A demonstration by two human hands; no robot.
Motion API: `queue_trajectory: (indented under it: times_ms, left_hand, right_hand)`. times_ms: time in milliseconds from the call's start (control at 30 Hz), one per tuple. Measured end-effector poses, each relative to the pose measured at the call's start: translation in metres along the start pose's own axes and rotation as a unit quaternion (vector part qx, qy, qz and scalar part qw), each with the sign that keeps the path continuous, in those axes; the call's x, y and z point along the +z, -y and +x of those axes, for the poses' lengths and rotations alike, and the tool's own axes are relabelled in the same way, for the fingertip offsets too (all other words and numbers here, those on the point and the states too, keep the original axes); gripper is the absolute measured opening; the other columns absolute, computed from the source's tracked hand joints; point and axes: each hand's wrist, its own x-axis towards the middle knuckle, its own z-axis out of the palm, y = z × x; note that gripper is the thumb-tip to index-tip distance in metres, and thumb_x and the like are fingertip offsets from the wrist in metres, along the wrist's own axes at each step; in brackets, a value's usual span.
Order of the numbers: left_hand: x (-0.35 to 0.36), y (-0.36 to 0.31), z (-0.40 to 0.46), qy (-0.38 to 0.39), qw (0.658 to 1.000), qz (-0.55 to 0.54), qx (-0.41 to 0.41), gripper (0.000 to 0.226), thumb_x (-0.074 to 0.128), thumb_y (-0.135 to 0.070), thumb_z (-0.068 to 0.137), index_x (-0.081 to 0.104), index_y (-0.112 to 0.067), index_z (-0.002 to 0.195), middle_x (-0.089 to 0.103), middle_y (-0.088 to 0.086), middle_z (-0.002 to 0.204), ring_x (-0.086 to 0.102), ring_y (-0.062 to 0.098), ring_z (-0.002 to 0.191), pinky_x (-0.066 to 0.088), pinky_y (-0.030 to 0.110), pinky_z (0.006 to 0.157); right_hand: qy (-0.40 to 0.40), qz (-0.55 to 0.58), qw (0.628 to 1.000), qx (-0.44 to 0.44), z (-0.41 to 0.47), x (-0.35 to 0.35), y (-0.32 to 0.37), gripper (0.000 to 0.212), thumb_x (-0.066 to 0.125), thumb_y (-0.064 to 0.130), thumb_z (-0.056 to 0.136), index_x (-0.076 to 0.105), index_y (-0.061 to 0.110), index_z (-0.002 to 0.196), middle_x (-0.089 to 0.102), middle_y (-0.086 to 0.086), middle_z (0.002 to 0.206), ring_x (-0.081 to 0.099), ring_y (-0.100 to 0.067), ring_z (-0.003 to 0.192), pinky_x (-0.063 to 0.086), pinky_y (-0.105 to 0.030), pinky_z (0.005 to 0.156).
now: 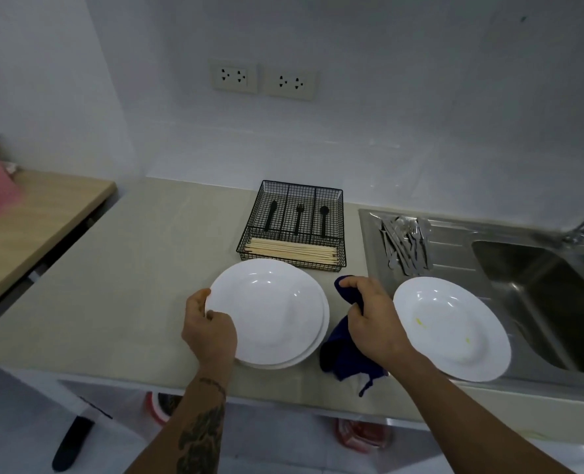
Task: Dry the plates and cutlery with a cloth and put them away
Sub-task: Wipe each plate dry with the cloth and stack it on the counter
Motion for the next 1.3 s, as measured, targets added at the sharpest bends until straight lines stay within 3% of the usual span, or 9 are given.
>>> queue_trajectory:
  times_ms: [133,267,433,567,767,833,900,1133,1300]
  left_hand:
    - [0.003,0.005,0.0,0.034,0.998,0.037,0.027,0.046,0.046,0.012,0.082,0.062,-0.006,0.121,0.066,0.012,0.117,0.06,0.029,0.106,0.044,0.029,0.087]
    - [0.012,-0.004,-0.004,0.051,0.988,0.093,0.114,0.044,0.051,0.008,0.083,0.064,-0.01,0.122,0.066,0.015,0.12,0.06,0.037,0.109,0.049,0.043,0.093]
    - [0.056,-0.034,-0.029,0.127,0.969,0.072,0.197,0.042,0.054,0.006,0.087,0.064,-0.015,0.122,0.067,0.007,0.121,0.06,0.027,0.114,0.048,0.041,0.1]
    - [0.111,-0.046,-0.083,0.254,0.943,0.038,0.21,0.044,0.054,0.008,0.088,0.062,-0.016,0.124,0.067,0.003,0.119,0.06,0.017,0.113,0.046,0.028,0.095]
    - [0.181,-0.037,-0.15,0.422,0.891,0.122,0.115,0.052,0.054,-0.011,0.093,0.046,-0.026,0.142,0.056,-0.001,0.138,0.06,0.024,0.116,0.051,0.041,0.1]
    - [0.196,-0.035,-0.166,0.438,0.884,0.132,0.094,0.056,0.057,-0.011,0.093,0.042,-0.022,0.146,0.05,-0.001,0.145,0.051,0.023,0.126,0.041,0.033,0.105]
    - [0.204,-0.036,-0.178,0.438,0.884,0.136,0.091,0.055,0.057,-0.008,0.093,0.043,-0.017,0.146,0.049,-0.001,0.141,0.047,0.02,0.127,0.034,0.023,0.096]
    - [0.221,-0.029,-0.194,0.387,0.907,0.139,0.092,0.058,0.058,0.002,0.088,0.049,-0.023,0.139,0.051,-0.013,0.123,0.046,0.009,0.108,0.037,0.023,0.092]
    - [0.226,-0.024,-0.194,0.376,0.919,0.101,0.065,0.061,0.05,0.009,0.081,0.058,-0.03,0.128,0.063,-0.016,0.12,0.059,0.006,0.106,0.051,0.018,0.087]
  right_hand:
    - [0.002,-0.016,1.0,0.002,0.001,-0.009,-0.005,0.047,0.046,-0.004,0.086,0.054,0.021,0.125,0.045,0.009,0.122,0.044,-0.005,0.107,0.032,-0.015,0.093]
    - [-0.016,-0.022,1.0,0.015,-0.002,-0.029,-0.016,0.047,0.047,-0.003,0.087,0.053,0.022,0.126,0.044,0.013,0.119,0.043,-0.002,0.105,0.034,-0.013,0.092]
    - [-0.045,-0.022,0.998,0.036,-0.005,-0.056,-0.036,0.044,0.05,0.0,0.088,0.054,0.025,0.124,0.049,0.01,0.121,0.046,-0.005,0.107,0.034,-0.014,0.094]
    - [-0.072,-0.032,0.996,0.051,-0.01,-0.085,-0.061,0.047,0.049,-0.002,0.083,0.056,0.025,0.122,0.05,0.012,0.121,0.048,-0.005,0.111,0.038,-0.017,0.096]
    - [-0.055,-0.108,0.991,0.052,-0.014,-0.127,-0.11,0.047,0.046,0.005,0.079,0.053,0.024,0.121,0.05,0.008,0.124,0.05,-0.016,0.111,0.046,-0.034,0.093]
    - [-0.04,-0.147,0.987,0.052,-0.01,-0.14,-0.124,0.046,0.047,0.006,0.079,0.054,0.021,0.122,0.05,0.003,0.124,0.048,-0.02,0.111,0.045,-0.034,0.093]
    - [-0.018,-0.175,0.983,0.048,-0.004,-0.147,-0.137,0.047,0.047,0.006,0.079,0.053,0.019,0.123,0.05,0.0,0.123,0.047,-0.024,0.11,0.044,-0.035,0.091]
    - [0.126,-0.18,0.975,0.04,0.006,-0.141,-0.179,0.066,0.062,0.017,0.074,0.04,0.023,0.137,0.039,-0.002,0.138,0.042,-0.029,0.118,0.042,-0.043,0.096]
    - [0.179,-0.247,0.95,0.061,-0.006,-0.124,-0.206,0.075,0.045,0.034,0.09,0.005,0.024,0.152,0.015,-0.001,0.158,0.013,-0.031,0.143,0.013,-0.057,0.114]
